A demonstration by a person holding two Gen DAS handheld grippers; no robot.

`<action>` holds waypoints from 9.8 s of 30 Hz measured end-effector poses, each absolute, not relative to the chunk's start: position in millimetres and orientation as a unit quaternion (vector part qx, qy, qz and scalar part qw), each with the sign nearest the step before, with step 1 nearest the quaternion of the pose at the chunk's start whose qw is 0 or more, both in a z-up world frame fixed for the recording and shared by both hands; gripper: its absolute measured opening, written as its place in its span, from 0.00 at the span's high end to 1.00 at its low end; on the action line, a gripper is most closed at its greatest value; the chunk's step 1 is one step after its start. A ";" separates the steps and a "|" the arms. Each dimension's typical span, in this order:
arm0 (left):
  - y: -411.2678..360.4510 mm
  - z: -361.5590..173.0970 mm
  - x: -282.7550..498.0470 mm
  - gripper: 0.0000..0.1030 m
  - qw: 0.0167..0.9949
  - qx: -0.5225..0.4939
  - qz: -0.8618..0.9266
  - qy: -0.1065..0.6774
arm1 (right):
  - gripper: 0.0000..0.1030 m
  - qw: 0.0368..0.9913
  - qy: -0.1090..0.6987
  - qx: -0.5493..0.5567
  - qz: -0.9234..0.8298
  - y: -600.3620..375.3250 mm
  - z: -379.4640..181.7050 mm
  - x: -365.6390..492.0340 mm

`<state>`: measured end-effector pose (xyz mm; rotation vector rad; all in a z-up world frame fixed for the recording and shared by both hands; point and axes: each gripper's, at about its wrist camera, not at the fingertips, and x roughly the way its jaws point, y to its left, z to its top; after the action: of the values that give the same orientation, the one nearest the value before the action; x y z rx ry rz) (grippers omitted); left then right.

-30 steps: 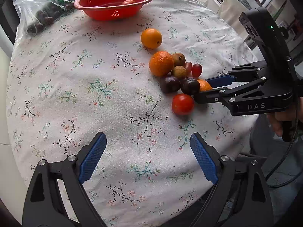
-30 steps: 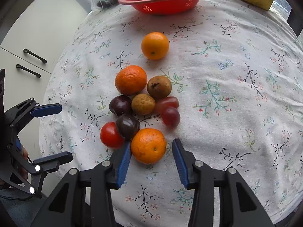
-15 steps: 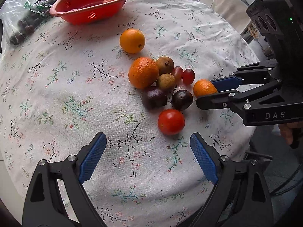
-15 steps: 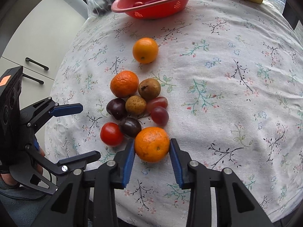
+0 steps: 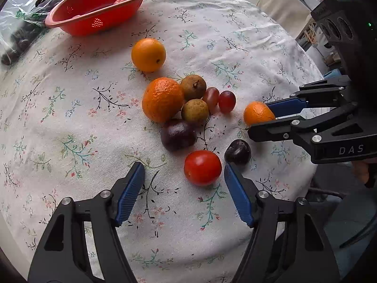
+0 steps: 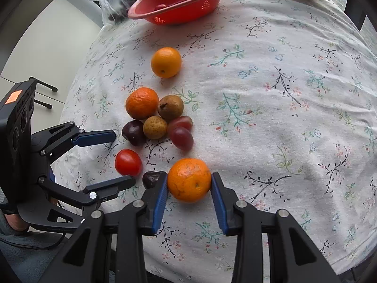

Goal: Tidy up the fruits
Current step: 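Grasp a tangerine with the right tool while the left tool grasps a red tomato, then carry the held tangerine and tomato in both tools over the red colander, then open both tools to drop the fruits into the red colander, then move both open tools back to the remaining fruits, then grasp a dark plum with the right tool while the left tool grasps another dark plum, then carry both held plums over the red colander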

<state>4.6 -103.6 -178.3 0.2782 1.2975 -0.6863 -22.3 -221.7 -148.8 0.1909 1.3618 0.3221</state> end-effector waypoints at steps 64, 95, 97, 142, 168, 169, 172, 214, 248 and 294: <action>-38.9 -65.5 208.1 0.69 0.840 0.016 -0.223 0.494 | 0.62 0.831 0.530 0.127 0.113 -274.4 -58.8 160.6; -112.6 -150.6 284.4 0.69 0.806 0.063 -0.227 0.543 | 0.62 0.793 0.587 0.055 0.155 -197.5 -116.3 279.5; -114.2 -152.7 284.8 0.69 0.805 0.066 -0.225 0.544 | 0.62 0.790 0.592 0.050 0.154 -196.0 -120.1 280.1; -39.7 -142.7 34.8 0.00 0.791 0.098 -0.220 0.562 | 0.31 0.774 0.617 0.079 0.121 -206.2 -112.1 5.4; -9.6 -134.4 -11.4 0.00 0.780 0.108 -0.200 0.582 | 0.57 0.764 0.633 0.031 0.124 -160.7 -156.3 -37.2; -10.0 -134.6 -11.3 0.00 0.780 0.108 -0.201 0.582 | 0.58 0.764 0.633 0.030 0.123 -160.2 -157.1 -37.2; -11.2 -134.5 -11.7 0.00 0.781 0.110 -0.202 0.581 | 0.58 0.766 0.631 0.032 0.122 -159.9 -157.2 -36.9; -123.0 -175.6 34.2 0.68 0.744 0.114 -0.281 0.595 | 0.71 0.773 0.622 0.085 0.093 -239.8 -145.1 -15.8; -84.2 -151.8 27.3 0.73 0.757 0.070 -0.282 0.586 | 0.71 0.776 0.617 0.081 0.104 -235.5 -141.9 -8.6; -111.0 -147.3 284.2 0.72 0.805 0.044 -0.211 0.553 | 0.71 0.801 0.576 0.039 0.155 -209.4 -107.6 266.1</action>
<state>284.2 -111.0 -147.3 0.0942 1.1851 -0.4510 266.1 -209.4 -107.6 0.0838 1.2355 0.3327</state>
